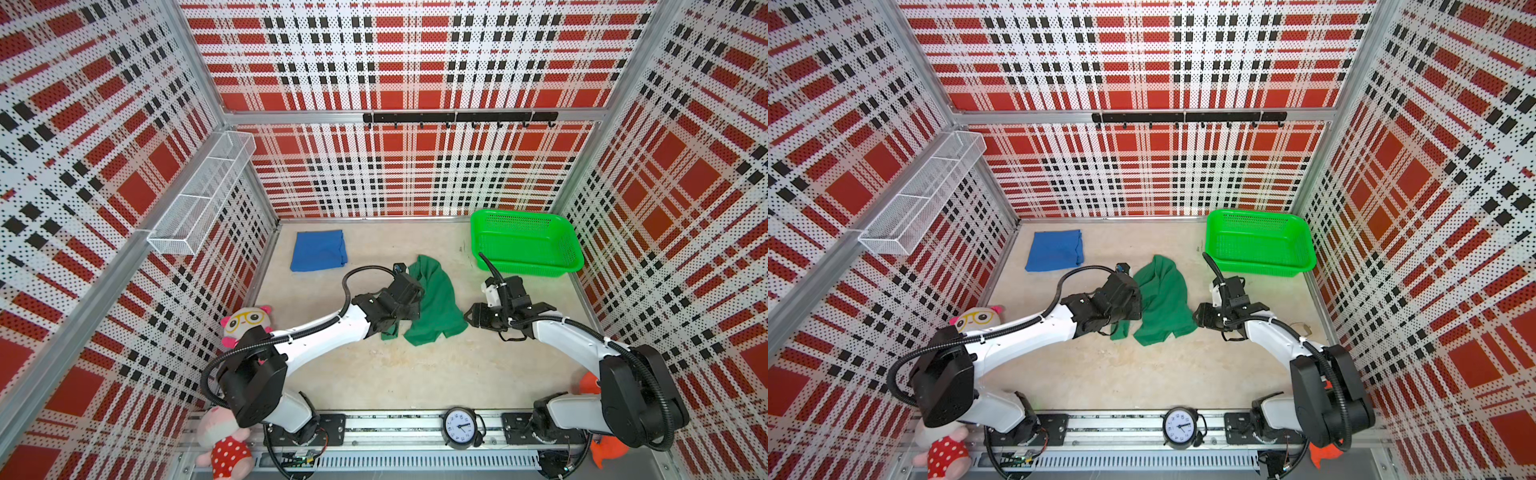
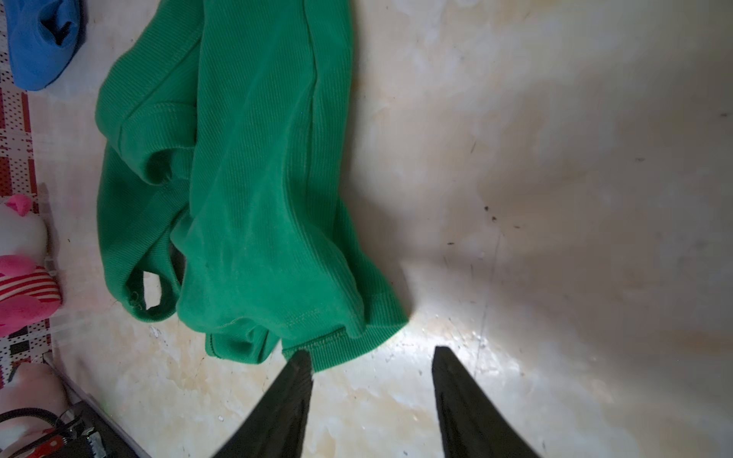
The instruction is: Fold and stack the tank tops
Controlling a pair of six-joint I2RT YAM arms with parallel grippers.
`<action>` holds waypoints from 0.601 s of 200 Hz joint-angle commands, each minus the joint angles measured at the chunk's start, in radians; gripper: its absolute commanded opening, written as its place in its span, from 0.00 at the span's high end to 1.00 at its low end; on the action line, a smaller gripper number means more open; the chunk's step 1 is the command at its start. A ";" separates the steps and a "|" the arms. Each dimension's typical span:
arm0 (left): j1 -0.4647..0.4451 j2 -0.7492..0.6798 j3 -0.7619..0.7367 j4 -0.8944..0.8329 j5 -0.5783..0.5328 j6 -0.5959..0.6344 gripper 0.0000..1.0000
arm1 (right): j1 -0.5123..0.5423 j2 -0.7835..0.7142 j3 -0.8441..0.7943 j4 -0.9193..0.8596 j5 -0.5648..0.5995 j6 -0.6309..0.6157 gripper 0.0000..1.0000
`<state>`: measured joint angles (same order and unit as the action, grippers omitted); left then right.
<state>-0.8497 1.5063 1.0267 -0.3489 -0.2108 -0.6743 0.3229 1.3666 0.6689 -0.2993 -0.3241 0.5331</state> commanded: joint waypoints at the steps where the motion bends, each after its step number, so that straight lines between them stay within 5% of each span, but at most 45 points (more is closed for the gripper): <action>1: 0.000 -0.001 -0.013 0.112 0.066 -0.017 1.00 | 0.032 0.059 0.032 0.093 -0.035 0.013 0.51; 36: 0.084 -0.125 -0.114 0.150 0.095 -0.034 1.00 | 0.108 0.106 0.101 0.086 -0.018 0.049 1.00; 99: 0.340 -0.454 -0.304 0.072 0.171 -0.009 1.00 | 0.359 0.142 0.299 -0.014 0.011 0.063 1.00; 120: 0.411 -0.542 -0.328 0.013 0.188 0.014 1.00 | 0.378 0.159 0.337 -0.097 0.127 0.048 1.00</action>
<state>-0.4976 1.0443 0.7246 -0.2676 -0.0597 -0.6964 0.6769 1.5043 0.9768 -0.3111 -0.3012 0.5846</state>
